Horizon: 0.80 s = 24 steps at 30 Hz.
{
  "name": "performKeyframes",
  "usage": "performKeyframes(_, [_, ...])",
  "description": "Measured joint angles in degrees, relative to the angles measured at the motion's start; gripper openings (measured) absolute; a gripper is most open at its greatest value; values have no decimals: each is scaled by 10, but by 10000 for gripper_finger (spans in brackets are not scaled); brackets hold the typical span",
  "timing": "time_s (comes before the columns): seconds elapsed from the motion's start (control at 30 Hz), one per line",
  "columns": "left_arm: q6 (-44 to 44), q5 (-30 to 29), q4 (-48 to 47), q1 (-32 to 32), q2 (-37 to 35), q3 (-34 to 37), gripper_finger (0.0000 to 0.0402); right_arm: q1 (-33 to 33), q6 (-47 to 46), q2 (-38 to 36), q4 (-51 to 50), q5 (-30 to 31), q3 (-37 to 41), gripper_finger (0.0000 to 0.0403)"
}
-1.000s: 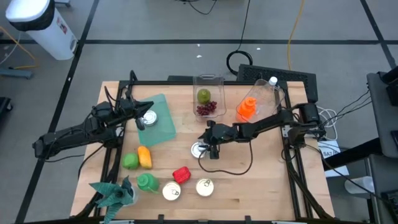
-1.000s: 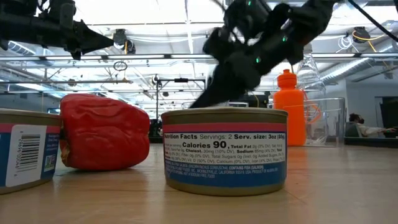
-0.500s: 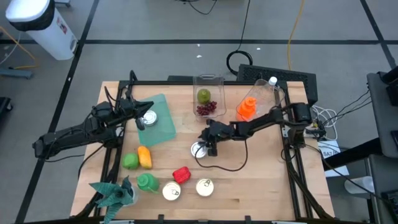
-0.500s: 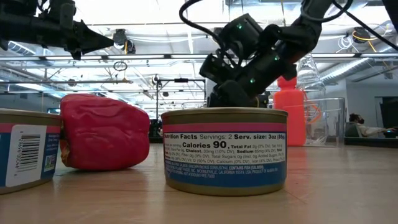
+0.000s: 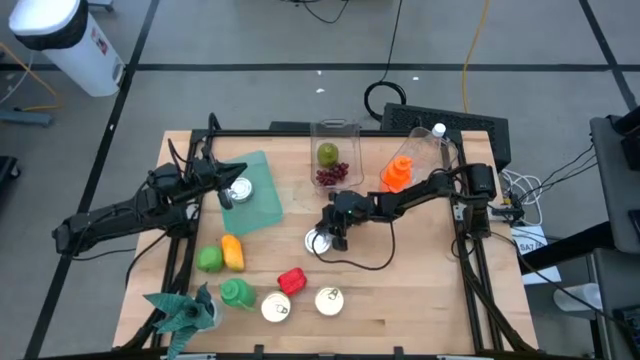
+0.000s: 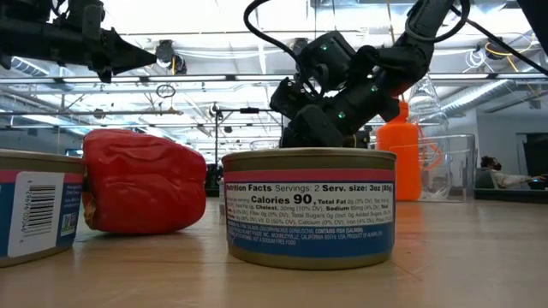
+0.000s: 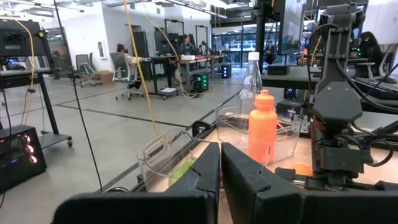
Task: Pick & Place Food Item
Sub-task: Put the green tuna can into the green bin
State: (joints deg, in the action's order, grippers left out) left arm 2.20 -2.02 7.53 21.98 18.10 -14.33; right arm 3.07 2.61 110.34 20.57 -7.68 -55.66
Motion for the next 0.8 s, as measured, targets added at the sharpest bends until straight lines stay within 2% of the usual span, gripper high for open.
performKeyframes(0.1, [0,0,0,0,0,0,26,0,-4,0,-1,1,0,7])
performKeyframes(0.33, [-10,0,0,0,0,0,26,-2,-22,-4,23,0,2,2])
performKeyframes(0.8, [-10,4,0,0,0,0,26,-28,3,-86,6,2,4,1])
